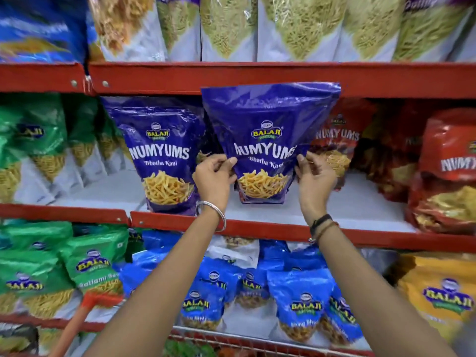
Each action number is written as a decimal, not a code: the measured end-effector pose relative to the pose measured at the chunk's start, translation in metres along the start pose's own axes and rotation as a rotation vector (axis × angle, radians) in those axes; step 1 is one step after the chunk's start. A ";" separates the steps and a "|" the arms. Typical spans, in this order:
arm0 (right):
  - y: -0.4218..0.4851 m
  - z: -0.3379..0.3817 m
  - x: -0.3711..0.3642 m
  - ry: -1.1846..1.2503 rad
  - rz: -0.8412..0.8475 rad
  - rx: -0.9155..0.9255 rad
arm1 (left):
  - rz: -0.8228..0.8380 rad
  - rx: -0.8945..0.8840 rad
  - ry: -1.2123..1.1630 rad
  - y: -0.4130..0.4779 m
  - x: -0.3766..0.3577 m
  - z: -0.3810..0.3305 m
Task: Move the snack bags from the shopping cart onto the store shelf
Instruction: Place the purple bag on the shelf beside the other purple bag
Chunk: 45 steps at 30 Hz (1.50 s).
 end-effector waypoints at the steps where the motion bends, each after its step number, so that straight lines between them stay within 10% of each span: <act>1: 0.005 -0.016 -0.004 -0.027 0.005 -0.004 | -0.012 0.010 0.008 0.006 -0.001 0.013; 18: 0.025 -0.081 -0.032 -0.086 0.202 -0.308 | 0.153 -0.008 0.143 0.059 -0.022 0.082; 22: 0.006 -0.084 -0.050 -0.003 0.429 -0.466 | 0.360 0.249 0.116 0.037 -0.030 0.098; 45: -0.054 -0.036 -0.009 -0.025 0.487 -0.578 | 0.356 0.345 -0.082 -0.027 0.021 0.057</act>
Point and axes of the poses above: each hand's wrist, its own y-axis towards the middle knuckle, its own x-axis out of the back of the hand, z = x × y, the point moved 6 cm from there along y, towards the middle knuckle, and after that the axes turned 2 degrees about z, right-handed, at the moved point
